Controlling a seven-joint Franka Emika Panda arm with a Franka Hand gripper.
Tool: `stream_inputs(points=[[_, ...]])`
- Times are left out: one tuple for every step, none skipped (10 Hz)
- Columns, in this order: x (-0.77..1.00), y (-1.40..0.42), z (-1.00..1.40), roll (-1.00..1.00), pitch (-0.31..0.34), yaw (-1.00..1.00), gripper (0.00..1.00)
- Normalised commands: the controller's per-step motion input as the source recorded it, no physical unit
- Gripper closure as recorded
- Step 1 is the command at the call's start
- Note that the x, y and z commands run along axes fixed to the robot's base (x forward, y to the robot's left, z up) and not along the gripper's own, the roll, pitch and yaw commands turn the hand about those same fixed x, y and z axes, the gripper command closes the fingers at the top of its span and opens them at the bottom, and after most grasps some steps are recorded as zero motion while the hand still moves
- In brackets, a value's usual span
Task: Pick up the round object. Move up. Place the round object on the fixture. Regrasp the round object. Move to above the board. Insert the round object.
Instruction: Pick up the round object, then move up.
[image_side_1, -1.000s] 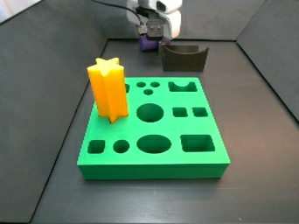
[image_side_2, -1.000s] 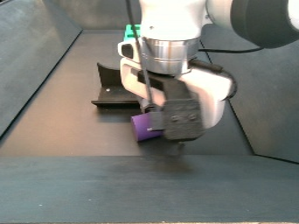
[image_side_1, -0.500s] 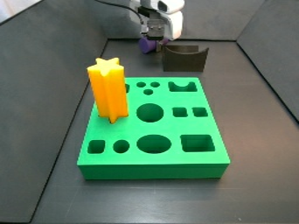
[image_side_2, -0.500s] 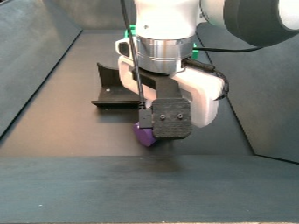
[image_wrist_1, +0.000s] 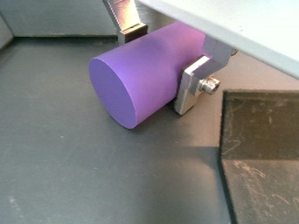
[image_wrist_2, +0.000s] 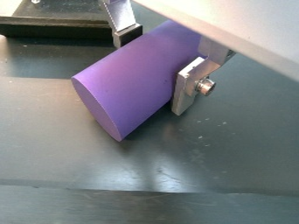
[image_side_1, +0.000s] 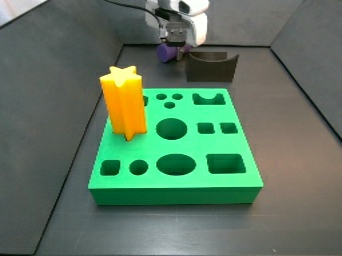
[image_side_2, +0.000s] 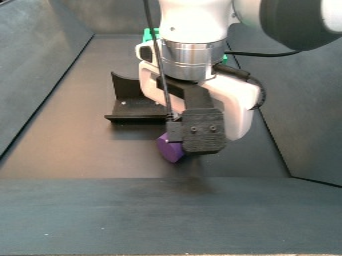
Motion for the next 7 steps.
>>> stream_inputs(points=[[0.0,0.0,0.0,0.0,0.0,0.0,1.0],[0.0,0.0,0.0,0.0,0.0,0.0,1.0],[0.0,0.0,0.83,0.0,0.0,0.0,1.0],[-0.05,-0.02,0.81,-0.01,0.019,0.02,1.0],[-0.07,-0.02,0.72,0.0,0.034,0.02,1.0],[-0.05,-0.01,0.59,0.01,0.041,0.01,1.0],[-0.03,-0.01,0.45,0.03,0.053,0.0,1.0]])
